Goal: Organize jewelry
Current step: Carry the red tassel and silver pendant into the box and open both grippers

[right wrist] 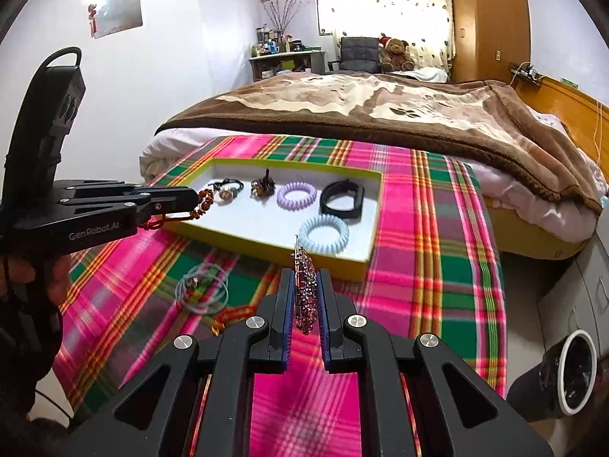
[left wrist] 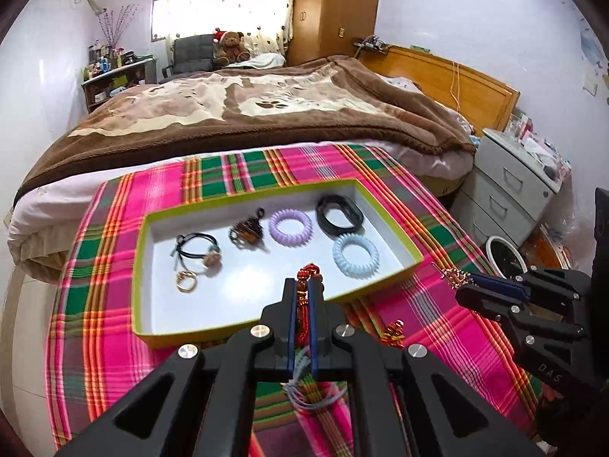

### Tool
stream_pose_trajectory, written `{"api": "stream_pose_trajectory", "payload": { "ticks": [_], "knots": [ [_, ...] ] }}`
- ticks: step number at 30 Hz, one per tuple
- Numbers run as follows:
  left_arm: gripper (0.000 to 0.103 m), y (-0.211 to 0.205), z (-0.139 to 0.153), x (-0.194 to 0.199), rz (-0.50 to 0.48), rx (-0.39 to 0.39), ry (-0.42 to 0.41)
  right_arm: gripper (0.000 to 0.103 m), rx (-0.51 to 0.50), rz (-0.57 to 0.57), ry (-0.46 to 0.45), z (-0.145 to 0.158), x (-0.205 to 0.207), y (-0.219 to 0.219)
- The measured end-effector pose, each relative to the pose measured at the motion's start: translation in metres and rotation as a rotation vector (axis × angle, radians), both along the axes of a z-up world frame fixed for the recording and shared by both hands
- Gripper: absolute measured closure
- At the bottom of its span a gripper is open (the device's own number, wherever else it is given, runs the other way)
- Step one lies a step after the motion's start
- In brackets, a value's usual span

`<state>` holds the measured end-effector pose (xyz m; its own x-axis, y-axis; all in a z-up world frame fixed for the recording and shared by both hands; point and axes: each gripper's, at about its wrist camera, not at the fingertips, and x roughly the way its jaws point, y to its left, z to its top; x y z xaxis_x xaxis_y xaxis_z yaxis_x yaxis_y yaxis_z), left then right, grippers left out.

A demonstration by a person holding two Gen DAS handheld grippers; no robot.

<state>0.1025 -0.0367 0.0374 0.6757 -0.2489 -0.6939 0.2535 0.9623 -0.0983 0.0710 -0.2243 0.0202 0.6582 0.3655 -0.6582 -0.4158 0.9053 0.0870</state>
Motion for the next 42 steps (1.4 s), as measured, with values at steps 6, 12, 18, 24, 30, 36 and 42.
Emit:
{"api": "stream_pose_trajectory", "payload": {
  "ticks": [6,12,18,24,30,36,42],
  "knots": [
    [0.097,0.022,0.004,0.011,0.032,-0.005,-0.008,0.091,0.006,0.001,-0.005,0.004,0.017,0.013],
    [0.097,0.043,0.0,0.027,0.058,-0.032,0.01,0.091,0.008,-0.001,0.008,0.003,0.04,0.028],
    [0.097,0.057,-0.009,0.042,0.088,-0.045,0.028,0.091,-0.006,0.011,0.038,-0.006,0.063,0.046],
    [0.097,0.064,-0.027,0.053,0.097,-0.045,0.071,0.091,-0.02,0.013,0.072,-0.019,0.083,0.059],
    [0.097,0.067,-0.042,0.059,0.103,-0.044,0.103,0.091,-0.044,0.012,0.109,-0.033,0.098,0.067],
    [0.097,0.066,-0.054,0.063,0.092,-0.047,0.132,0.091,-0.07,0.019,0.134,-0.042,0.107,0.076],
    [0.097,0.066,-0.06,0.066,0.097,-0.043,0.147,0.091,-0.094,0.014,0.14,-0.046,0.113,0.08]
  ]
}}
